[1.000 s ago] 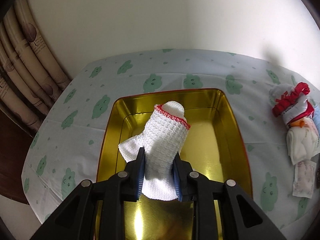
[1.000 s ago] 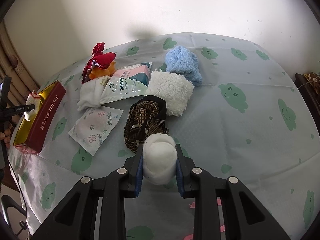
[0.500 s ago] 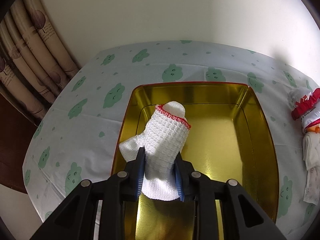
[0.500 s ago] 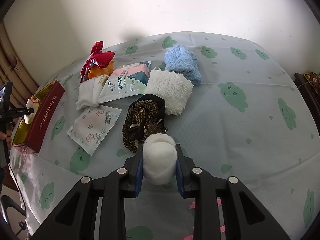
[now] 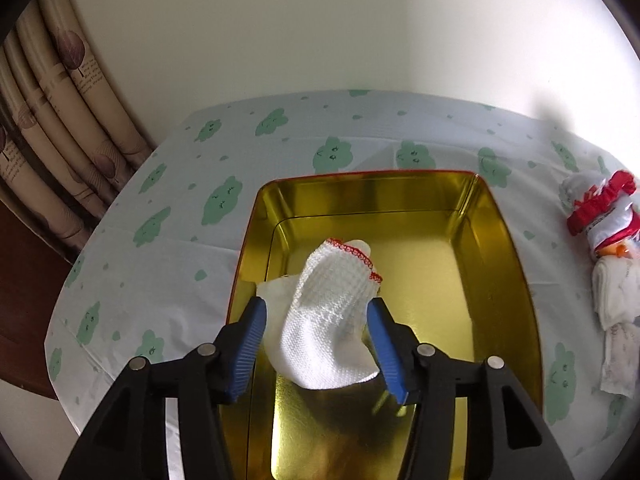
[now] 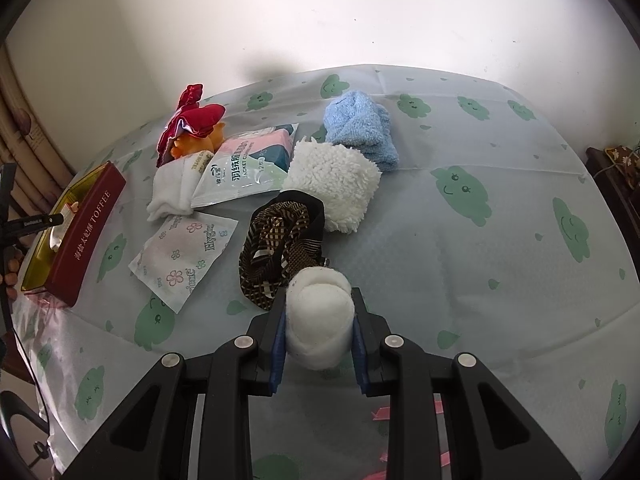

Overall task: Organize soft objects
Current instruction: 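Carry the knit sock over the gold tin and release it with the left gripper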

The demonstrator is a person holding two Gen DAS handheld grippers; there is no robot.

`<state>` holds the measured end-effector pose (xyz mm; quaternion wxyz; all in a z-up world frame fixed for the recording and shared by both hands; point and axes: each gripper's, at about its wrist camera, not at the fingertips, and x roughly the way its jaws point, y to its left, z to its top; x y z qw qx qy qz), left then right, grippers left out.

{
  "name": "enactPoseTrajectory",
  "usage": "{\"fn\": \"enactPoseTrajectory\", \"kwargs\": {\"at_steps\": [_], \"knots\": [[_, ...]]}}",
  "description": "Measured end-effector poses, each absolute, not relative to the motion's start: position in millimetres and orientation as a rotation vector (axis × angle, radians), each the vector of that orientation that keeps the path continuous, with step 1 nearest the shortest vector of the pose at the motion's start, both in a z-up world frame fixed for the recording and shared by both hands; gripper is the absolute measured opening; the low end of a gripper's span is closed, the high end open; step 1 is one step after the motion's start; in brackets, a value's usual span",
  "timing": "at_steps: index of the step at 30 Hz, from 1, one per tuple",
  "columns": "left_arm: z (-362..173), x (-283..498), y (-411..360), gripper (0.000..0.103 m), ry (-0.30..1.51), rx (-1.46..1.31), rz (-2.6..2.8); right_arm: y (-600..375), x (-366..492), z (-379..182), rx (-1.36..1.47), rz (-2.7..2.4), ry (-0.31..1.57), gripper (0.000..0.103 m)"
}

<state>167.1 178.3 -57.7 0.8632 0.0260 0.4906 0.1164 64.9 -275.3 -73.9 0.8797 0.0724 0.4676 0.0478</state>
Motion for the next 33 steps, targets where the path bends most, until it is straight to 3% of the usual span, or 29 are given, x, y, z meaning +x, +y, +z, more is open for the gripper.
{"fn": "enactPoseTrajectory", "kwargs": {"at_steps": [18,33], "knots": [[-23,96,195,0.054,0.842,0.019,0.262,-245,57,-45,0.072,0.109,0.859,0.025],[-27,48,240,0.054,0.782,-0.043,0.417,-89,94,-16,-0.129,0.413,0.862,0.025]]}}
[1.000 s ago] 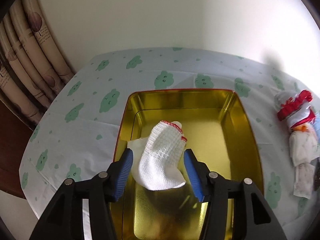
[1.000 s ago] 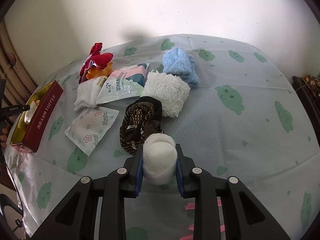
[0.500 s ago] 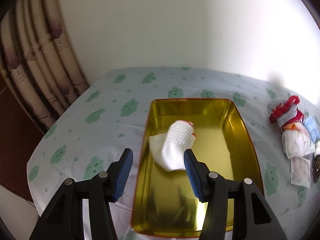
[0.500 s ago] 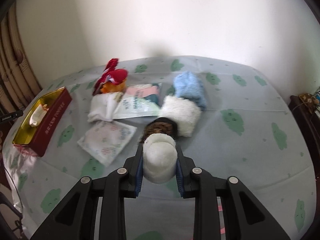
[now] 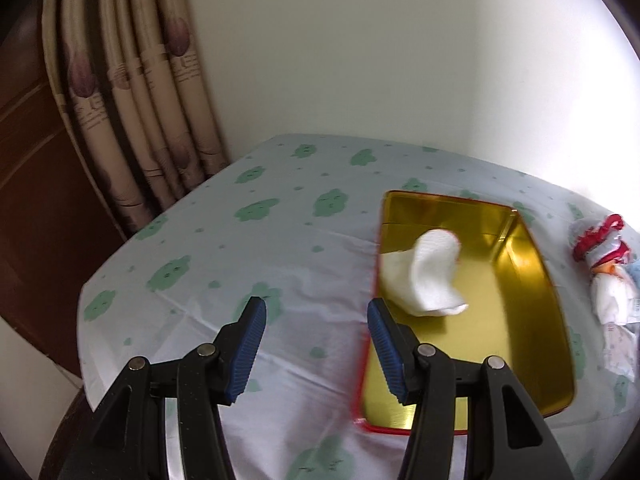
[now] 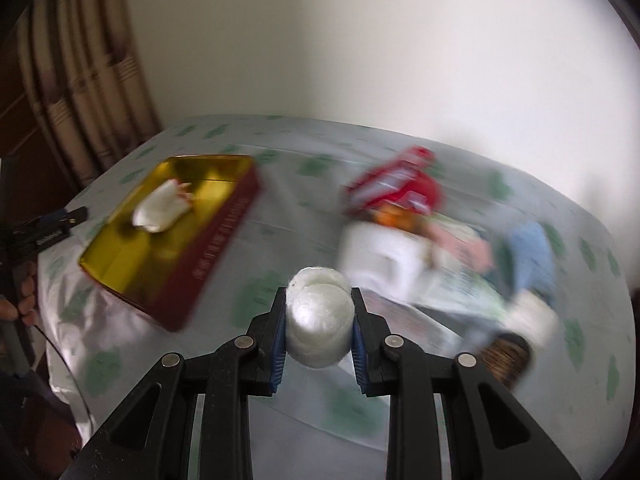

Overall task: Organize soft objects
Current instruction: 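Carry the knit sock over the gold tin and release it with the left gripper, then carry the white fluffy ball to the gold tin and release it with the right gripper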

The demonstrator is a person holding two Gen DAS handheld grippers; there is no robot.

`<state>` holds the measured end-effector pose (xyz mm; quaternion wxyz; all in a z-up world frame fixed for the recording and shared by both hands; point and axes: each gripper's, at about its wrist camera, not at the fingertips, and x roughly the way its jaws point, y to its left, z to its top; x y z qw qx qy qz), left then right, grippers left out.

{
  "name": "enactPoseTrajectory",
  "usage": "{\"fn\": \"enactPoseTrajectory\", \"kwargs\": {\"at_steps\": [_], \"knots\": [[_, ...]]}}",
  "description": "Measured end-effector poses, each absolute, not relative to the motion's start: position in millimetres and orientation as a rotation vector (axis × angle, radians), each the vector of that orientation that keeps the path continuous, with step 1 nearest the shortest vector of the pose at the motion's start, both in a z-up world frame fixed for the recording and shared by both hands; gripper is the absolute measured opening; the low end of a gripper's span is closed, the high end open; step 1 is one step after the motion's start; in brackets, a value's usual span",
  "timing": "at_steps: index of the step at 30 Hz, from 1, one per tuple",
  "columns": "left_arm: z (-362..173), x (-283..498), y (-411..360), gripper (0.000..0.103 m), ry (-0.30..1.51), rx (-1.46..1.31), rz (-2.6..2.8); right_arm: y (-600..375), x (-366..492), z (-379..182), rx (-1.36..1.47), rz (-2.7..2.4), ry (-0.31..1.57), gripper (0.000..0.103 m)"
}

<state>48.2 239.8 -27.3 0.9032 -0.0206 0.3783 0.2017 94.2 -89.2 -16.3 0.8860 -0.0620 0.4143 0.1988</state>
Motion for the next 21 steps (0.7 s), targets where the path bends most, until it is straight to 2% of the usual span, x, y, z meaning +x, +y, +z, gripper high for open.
{"fn": "enactPoseTrajectory", "kwargs": {"at_steps": [8,21], "knots": [[-33,40,267,0.054,0.801,-0.13,0.434,2,109,-13,-0.223,0.558,0.856,0.025],[-41,28,283,0.054,0.82,-0.18,0.458,85,174,-34,-0.275,0.605,0.901,0.025]]}}
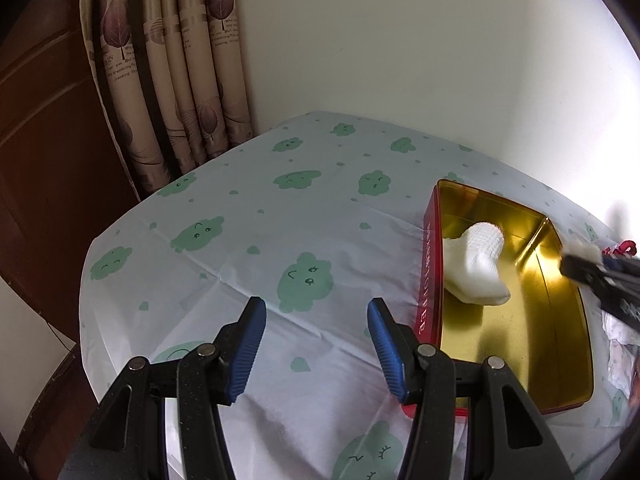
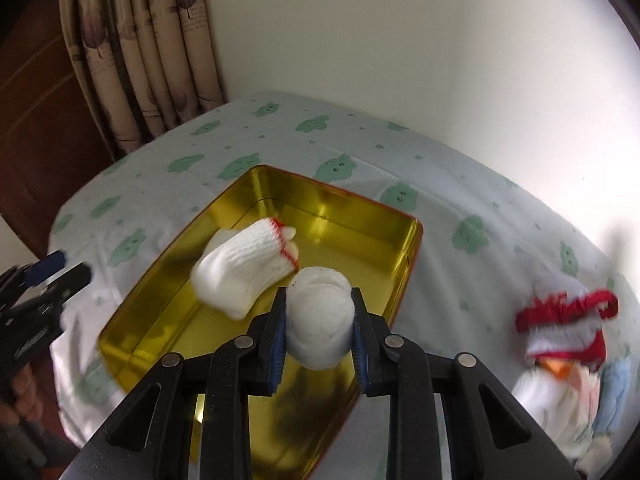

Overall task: Organize soft objects
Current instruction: 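Carry the white fluffy ball to the gold tin and release it with the right gripper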

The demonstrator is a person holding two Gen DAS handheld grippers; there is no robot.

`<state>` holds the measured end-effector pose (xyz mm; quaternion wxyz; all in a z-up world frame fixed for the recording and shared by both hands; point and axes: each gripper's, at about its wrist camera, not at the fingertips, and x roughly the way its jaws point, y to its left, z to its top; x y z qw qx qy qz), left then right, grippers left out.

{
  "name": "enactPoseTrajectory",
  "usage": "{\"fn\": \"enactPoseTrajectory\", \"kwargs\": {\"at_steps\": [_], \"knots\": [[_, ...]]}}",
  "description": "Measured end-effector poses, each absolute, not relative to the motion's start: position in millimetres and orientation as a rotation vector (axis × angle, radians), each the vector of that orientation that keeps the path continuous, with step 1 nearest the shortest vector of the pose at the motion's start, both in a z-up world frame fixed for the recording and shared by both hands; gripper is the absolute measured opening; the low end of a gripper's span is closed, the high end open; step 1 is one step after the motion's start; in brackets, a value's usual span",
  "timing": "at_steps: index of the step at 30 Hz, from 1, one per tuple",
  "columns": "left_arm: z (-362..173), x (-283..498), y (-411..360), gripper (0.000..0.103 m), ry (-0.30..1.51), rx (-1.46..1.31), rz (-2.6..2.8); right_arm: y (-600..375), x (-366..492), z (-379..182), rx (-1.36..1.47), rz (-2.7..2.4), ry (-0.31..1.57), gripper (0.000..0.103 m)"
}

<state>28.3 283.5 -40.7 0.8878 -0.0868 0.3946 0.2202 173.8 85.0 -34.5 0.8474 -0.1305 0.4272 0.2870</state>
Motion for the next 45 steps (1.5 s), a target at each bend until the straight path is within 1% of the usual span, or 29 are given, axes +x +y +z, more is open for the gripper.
{"fn": "enactPoseTrajectory", "kwargs": {"at_steps": [11,17,20,23,25,26,27,33,45], "knots": [[-44,30,288,0.054,0.827,-0.208,0.454,115,211,-66,-0.315,0.569,0.971,0.025],[-43,29,292,0.054,0.822,-0.231,0.452,121,213,-72,-0.345,0.563,0.971,0.029],[-44,29,293,0.054,0.826,-0.238,0.455,124,213,-74,-0.356,0.553,0.966,0.029],[-44,29,294,0.054,0.825,-0.245,0.454,125,214,-75,-0.363,0.544,0.964,0.034],[-44,29,294,0.054,0.825,-0.247,0.456,124,213,-73,-0.358,0.547,0.96,0.041],[-44,29,294,0.054,0.826,-0.246,0.457,124,213,-72,-0.358,0.544,0.955,0.05],[-45,29,294,0.054,0.828,-0.246,0.456,123,212,-70,-0.359,0.541,0.947,0.057],[-44,29,292,0.054,0.827,-0.239,0.457,118,209,-57,-0.351,0.538,0.913,0.063],[-41,30,288,0.054,0.822,-0.22,0.454,68,170,-27,-0.277,0.553,0.87,0.066]]}}
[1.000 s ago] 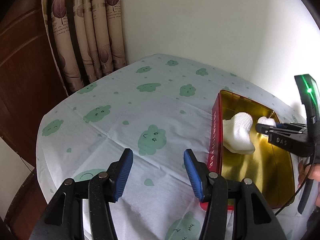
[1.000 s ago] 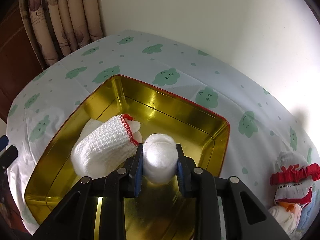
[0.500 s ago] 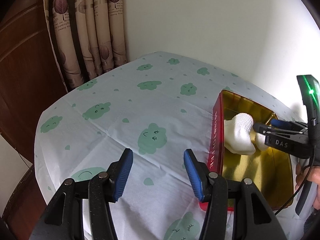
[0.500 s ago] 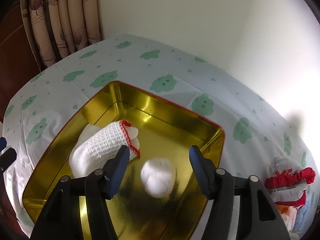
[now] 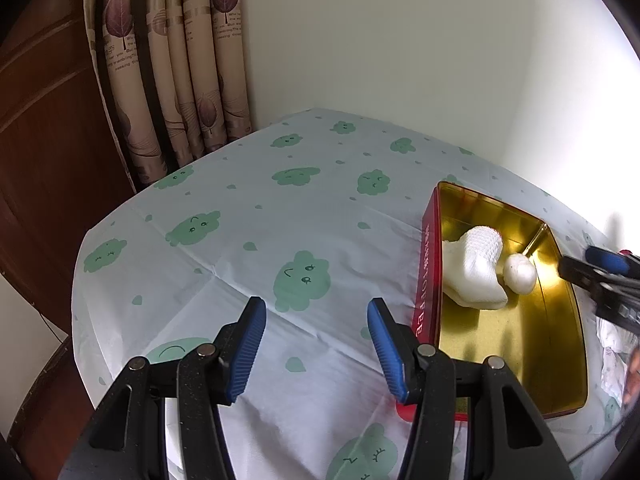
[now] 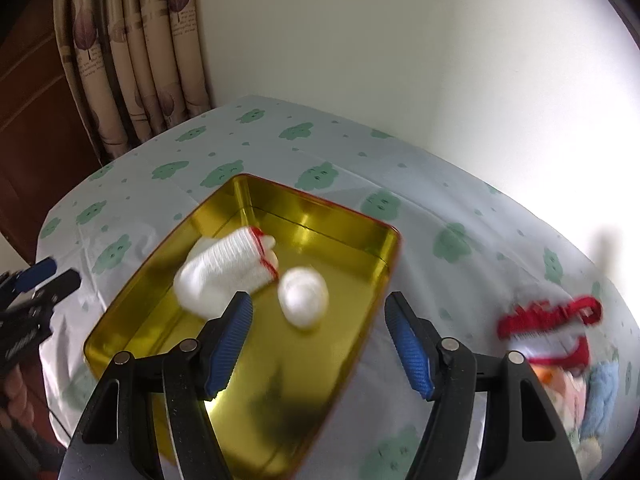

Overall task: Organize soft objects
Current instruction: 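Carry the white fluffy ball to the gold tin and release it with the right gripper, then grasp the brown patterned sock with the right gripper and lift it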

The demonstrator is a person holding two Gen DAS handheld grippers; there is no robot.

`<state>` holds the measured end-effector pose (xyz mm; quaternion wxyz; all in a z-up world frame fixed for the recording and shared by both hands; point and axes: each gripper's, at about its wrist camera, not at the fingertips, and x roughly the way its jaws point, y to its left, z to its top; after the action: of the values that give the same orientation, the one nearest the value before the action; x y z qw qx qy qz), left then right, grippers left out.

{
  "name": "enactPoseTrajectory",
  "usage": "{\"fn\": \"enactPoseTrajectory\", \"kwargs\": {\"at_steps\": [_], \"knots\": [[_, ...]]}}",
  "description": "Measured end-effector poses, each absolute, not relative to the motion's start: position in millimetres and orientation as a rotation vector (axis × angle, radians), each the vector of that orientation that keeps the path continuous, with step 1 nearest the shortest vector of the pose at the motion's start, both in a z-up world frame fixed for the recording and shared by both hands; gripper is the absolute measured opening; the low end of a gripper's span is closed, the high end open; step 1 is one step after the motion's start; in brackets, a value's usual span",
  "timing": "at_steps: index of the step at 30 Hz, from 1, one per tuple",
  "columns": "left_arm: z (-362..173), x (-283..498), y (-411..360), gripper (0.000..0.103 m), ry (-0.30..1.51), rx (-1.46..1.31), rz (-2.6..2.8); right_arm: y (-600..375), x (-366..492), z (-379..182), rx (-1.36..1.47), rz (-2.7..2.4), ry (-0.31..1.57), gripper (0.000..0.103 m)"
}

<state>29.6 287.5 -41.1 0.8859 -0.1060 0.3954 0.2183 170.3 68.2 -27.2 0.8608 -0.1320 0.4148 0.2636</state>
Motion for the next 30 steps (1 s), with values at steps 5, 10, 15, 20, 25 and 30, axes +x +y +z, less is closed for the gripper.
{"fn": "enactPoseTrajectory", "kwargs": {"at_steps": [5,10,15,20,25,30], "knots": [[-40,30,286,0.054,0.822,-0.206,0.452,24,151,-25,-0.244,0.501,0.866,0.068],[-41,32,283,0.054,0.831,-0.195,0.444,-23,139,-30,-0.226,0.416,0.883,0.068],[-41,33,279,0.054,0.825,-0.169,0.44,-78,131,-38,-0.173,0.316,0.914,0.068],[-41,33,275,0.054,0.824,-0.154,0.435,-137,120,-39,-0.124,0.195,0.916,0.068],[-39,34,270,0.054,0.816,-0.125,0.438,-185,107,-47,-0.088,0.1,0.937,0.069],[-38,34,262,0.054,0.808,-0.1,0.414,-210,102,-63,-0.051,0.064,0.968,0.069]]}}
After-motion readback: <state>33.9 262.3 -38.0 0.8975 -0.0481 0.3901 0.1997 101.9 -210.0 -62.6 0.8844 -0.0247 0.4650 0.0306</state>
